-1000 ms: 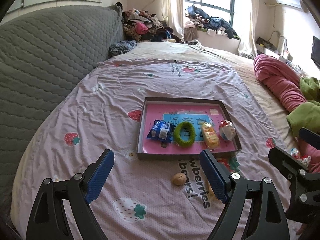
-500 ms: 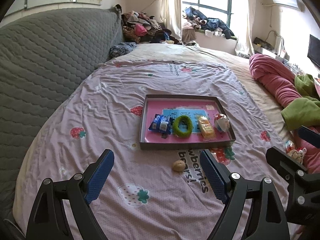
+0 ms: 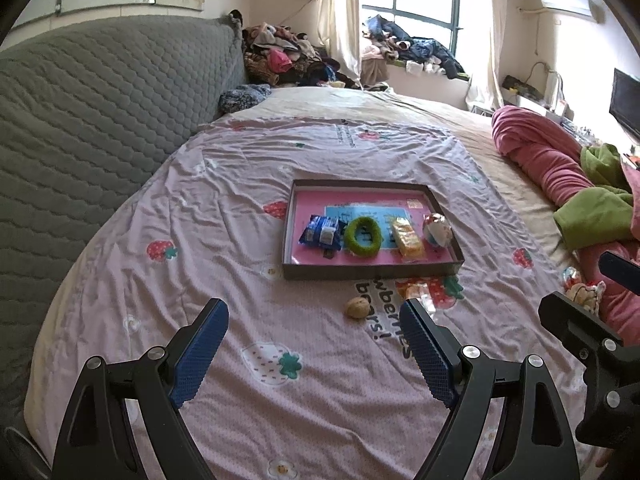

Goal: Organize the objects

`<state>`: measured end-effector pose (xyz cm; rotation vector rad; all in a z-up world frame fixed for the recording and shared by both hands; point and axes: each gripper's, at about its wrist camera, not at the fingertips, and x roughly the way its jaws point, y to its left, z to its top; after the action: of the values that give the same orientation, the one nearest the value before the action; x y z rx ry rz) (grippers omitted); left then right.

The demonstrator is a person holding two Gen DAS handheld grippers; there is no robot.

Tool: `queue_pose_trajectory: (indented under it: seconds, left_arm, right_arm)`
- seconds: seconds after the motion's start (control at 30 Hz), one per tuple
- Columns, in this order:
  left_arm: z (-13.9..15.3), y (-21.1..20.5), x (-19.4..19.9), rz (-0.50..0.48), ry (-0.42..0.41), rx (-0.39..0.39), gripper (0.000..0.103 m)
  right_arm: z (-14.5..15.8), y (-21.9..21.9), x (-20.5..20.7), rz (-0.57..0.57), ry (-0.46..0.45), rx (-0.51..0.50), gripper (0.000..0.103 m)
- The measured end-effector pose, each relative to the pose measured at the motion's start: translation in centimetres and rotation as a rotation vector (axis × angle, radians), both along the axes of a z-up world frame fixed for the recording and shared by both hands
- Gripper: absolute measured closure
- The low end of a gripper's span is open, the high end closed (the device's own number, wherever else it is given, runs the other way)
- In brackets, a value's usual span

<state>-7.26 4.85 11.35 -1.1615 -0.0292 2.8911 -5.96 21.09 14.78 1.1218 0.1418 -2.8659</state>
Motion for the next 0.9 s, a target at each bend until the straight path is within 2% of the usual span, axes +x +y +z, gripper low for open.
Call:
queue_pose_trajectory:
  seconds: [0.5, 0.9]
  left_arm:
    - [-2.9, -0.1, 1.0, -0.023, -0.020, 0.009, 0.015]
    - [-8.4, 0.2, -1.4, -0.033, -0.080, 0.018, 0.015]
  right_arm:
    - [-2.5, -0.2, 1.3, 0.002, -0.022, -0.009, 0.001]
    - [-7.2, 0.8, -0.3, -0.007, -0.069, -0.027, 0.001]
